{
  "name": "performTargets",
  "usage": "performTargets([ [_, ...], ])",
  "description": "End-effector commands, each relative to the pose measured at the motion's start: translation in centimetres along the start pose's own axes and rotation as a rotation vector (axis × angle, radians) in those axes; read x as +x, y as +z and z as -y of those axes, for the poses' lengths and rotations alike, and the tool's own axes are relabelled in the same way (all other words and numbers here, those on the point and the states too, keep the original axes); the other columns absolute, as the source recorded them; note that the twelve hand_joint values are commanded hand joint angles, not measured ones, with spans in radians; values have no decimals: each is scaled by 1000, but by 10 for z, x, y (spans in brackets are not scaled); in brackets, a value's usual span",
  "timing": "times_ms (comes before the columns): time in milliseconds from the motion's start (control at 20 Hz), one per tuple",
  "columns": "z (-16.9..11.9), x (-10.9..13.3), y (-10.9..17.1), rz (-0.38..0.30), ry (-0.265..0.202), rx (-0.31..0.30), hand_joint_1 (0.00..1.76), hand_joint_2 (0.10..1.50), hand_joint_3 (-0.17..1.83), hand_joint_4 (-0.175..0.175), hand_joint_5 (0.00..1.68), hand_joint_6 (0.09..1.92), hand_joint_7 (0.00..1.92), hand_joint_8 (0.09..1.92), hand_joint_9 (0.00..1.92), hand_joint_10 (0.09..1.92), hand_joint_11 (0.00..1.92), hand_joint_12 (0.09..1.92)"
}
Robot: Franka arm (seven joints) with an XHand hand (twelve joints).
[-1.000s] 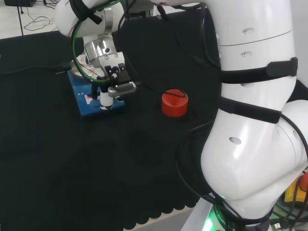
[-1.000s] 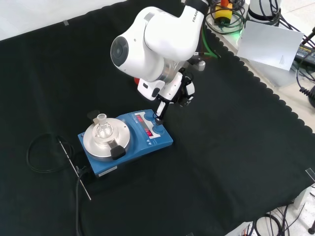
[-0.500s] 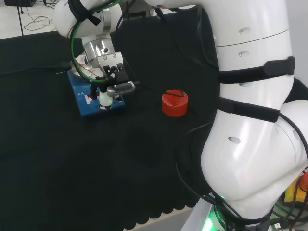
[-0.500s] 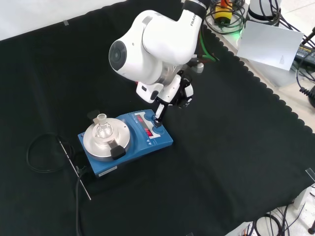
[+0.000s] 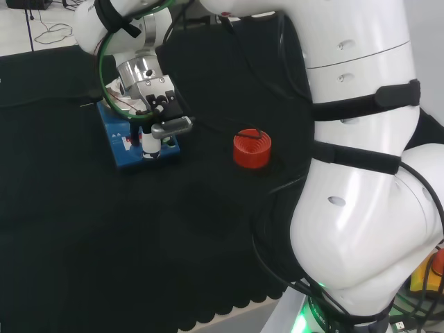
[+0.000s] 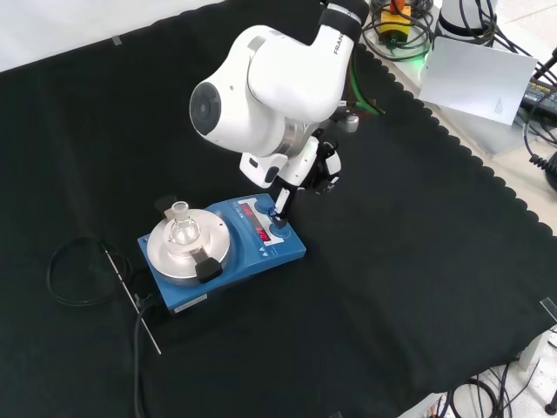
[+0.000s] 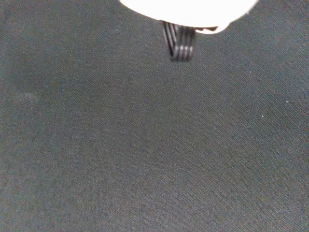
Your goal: Turn on the heater.
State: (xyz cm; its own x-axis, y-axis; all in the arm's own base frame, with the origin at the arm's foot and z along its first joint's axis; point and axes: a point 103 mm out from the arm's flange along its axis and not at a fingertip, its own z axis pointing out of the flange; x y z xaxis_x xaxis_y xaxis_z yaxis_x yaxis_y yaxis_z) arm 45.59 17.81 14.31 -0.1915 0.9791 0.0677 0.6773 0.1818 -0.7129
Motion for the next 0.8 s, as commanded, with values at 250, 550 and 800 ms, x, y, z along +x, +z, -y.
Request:
performTargets([
  [250, -2, 0, 0, 11, 8, 19, 1427, 663, 1070, -112, 305, 333, 1688, 1480, 1735, 1368, 1264, 1282],
  [550, -2, -2, -2, 6, 5, 23, 1427, 662, 1071, -113, 310, 338, 1687, 1481, 1736, 1367, 1265, 1281],
  [800, -4, -6, 0, 9, 5, 36, 1427, 663, 1071, -113, 315, 343, 1686, 1480, 1736, 1366, 1266, 1280],
])
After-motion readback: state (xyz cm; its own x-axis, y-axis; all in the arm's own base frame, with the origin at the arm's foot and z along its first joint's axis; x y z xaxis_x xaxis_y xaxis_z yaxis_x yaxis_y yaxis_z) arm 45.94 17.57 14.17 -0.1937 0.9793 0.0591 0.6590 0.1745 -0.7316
